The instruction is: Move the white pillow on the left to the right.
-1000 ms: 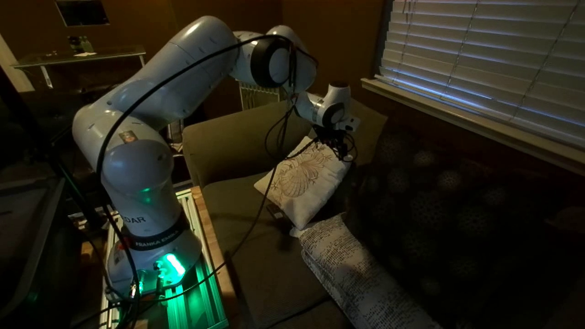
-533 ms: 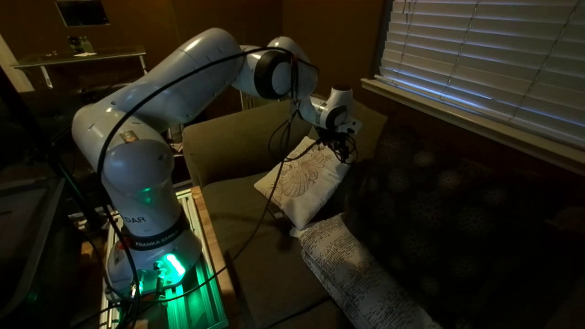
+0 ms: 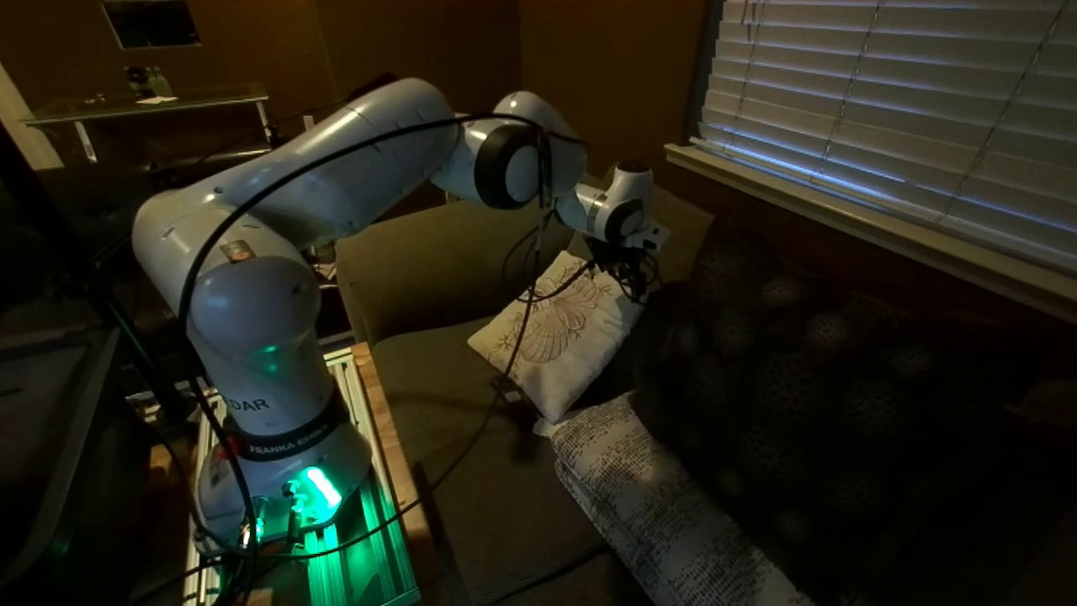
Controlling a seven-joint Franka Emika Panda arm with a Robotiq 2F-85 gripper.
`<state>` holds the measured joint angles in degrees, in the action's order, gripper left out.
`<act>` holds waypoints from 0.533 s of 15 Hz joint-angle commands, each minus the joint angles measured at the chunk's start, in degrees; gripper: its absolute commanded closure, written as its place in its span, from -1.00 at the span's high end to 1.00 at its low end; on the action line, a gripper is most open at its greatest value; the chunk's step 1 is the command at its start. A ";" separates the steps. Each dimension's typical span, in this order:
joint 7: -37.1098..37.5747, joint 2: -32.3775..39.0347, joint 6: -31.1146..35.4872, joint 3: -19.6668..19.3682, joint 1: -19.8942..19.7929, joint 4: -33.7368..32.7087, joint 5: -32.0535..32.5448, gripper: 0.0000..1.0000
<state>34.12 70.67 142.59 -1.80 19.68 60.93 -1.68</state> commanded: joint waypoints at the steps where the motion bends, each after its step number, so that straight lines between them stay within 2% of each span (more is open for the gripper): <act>1: 1.06 5.13 -1.87 -1.27 1.10 -8.85 0.95 1.00; 3: -0.05 6.56 -3.55 -0.35 0.66 -11.32 0.42 0.97; 4: -0.43 7.33 -4.73 0.00 0.48 -12.50 0.22 0.47; 5: -0.69 7.95 -6.10 0.32 0.37 -13.59 0.05 0.46; 8: -1.08 9.51 -9.78 0.83 0.27 -16.36 -0.09 0.03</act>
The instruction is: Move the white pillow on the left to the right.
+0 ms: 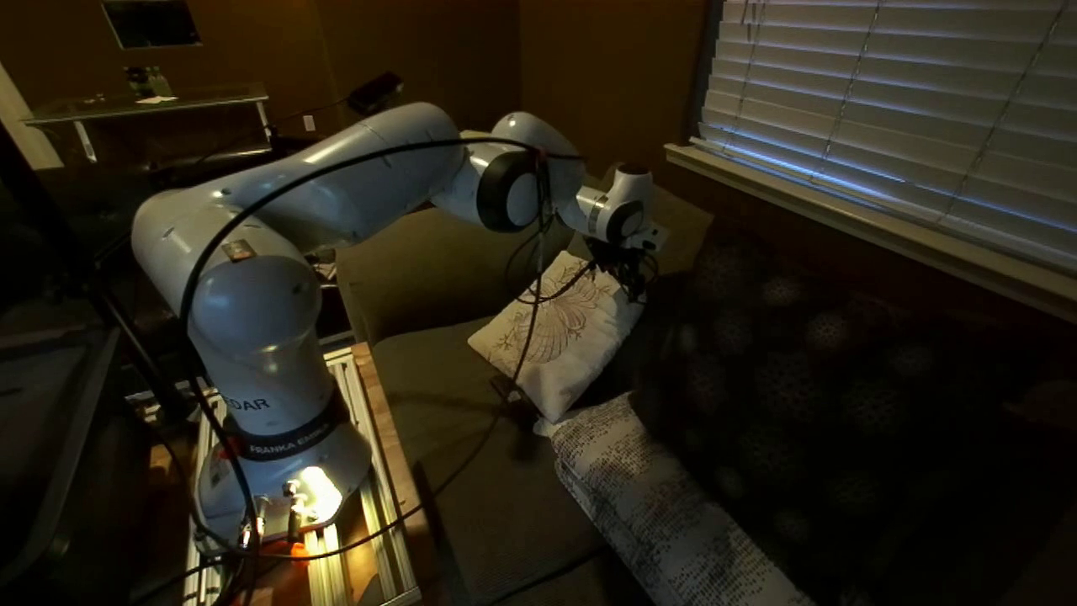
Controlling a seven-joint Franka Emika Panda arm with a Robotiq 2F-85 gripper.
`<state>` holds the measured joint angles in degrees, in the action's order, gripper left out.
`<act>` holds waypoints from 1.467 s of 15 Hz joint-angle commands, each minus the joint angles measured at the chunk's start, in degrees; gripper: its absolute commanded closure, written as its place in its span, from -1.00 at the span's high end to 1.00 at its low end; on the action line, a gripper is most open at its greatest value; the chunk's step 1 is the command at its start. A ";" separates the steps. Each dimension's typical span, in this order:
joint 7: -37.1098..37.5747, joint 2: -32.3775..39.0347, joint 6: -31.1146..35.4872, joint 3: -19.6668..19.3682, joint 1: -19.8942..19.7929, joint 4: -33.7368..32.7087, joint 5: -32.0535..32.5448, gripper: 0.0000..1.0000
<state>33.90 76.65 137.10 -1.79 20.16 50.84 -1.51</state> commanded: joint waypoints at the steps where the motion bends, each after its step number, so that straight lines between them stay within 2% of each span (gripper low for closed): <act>1: -1.13 3.39 -5.10 0.97 -0.29 -6.29 -0.39 -0.13; 6: -4.73 4.09 -9.31 4.82 -1.27 -9.32 -1.97 -0.81; 8: -6.88 4.25 -11.15 6.29 -1.60 -10.37 -2.51 -0.99; 12: -10.39 2.60 -12.96 10.31 -3.20 -9.24 -2.41 -0.98; 17: -13.62 0.06 -12.06 15.31 -5.66 -6.68 -3.00 -0.98; 22: -10.85 -4.14 -13.20 15.99 -6.24 -3.12 -1.58 -0.98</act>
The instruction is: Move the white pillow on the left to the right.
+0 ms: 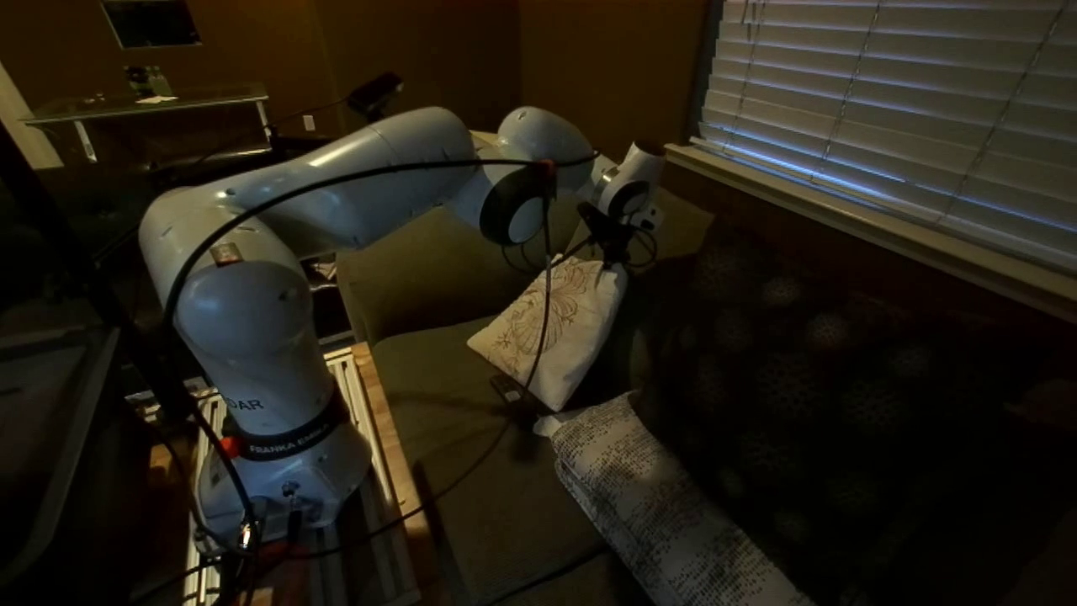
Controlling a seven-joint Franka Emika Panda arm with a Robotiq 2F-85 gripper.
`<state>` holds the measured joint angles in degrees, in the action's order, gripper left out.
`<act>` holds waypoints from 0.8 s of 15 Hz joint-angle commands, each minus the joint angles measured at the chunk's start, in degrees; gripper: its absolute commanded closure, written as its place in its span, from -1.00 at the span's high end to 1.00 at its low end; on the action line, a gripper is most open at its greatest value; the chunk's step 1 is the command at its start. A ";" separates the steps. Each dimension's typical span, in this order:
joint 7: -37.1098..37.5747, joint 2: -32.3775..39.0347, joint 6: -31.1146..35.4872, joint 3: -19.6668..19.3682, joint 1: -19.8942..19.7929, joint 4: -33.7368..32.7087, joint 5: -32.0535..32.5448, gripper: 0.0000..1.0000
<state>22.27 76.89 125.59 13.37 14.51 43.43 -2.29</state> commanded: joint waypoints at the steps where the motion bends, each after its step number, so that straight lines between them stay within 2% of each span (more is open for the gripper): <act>1: 1.08 -5.06 -2.35 0.73 -0.49 4.72 -0.61 -0.98; 6: 2.11 -10.84 -6.95 0.07 0.56 10.34 0.48 -0.98; 12: 3.40 -20.16 -7.53 -1.17 1.44 21.18 1.73 -0.98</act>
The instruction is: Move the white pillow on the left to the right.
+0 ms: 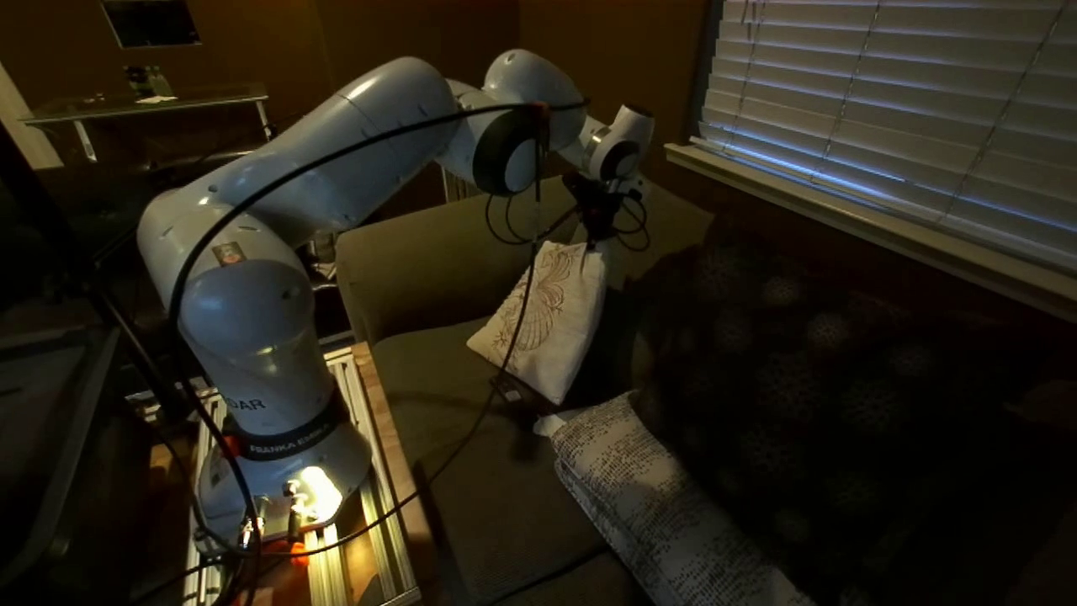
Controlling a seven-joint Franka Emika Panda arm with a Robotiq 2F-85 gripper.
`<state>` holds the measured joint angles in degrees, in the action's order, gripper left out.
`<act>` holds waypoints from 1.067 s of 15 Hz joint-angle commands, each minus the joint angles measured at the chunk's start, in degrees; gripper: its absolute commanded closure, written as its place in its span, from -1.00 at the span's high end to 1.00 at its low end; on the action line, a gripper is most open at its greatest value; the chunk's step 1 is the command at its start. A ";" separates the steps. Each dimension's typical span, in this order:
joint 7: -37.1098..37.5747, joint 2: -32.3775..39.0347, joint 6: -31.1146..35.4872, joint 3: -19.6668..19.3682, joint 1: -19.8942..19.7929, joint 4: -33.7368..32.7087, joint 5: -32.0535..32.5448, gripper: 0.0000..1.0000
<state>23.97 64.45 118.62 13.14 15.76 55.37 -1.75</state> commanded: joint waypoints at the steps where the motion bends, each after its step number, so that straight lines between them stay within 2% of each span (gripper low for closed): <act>1: 1.55 -9.41 -0.60 -1.03 0.26 11.29 1.34 -0.98; 5: -0.90 -15.75 -1.57 -0.66 -0.14 19.12 2.58 -0.98; 9: 1.45 -22.01 -4.17 -2.11 0.79 26.05 5.39 -0.98; 10: 1.04 -23.56 -5.24 -4.91 2.88 27.09 4.33 -0.98; 16: 0.47 -30.46 -8.60 -8.15 6.88 32.81 10.42 -0.98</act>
<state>24.23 39.68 111.36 6.58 20.38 83.17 5.47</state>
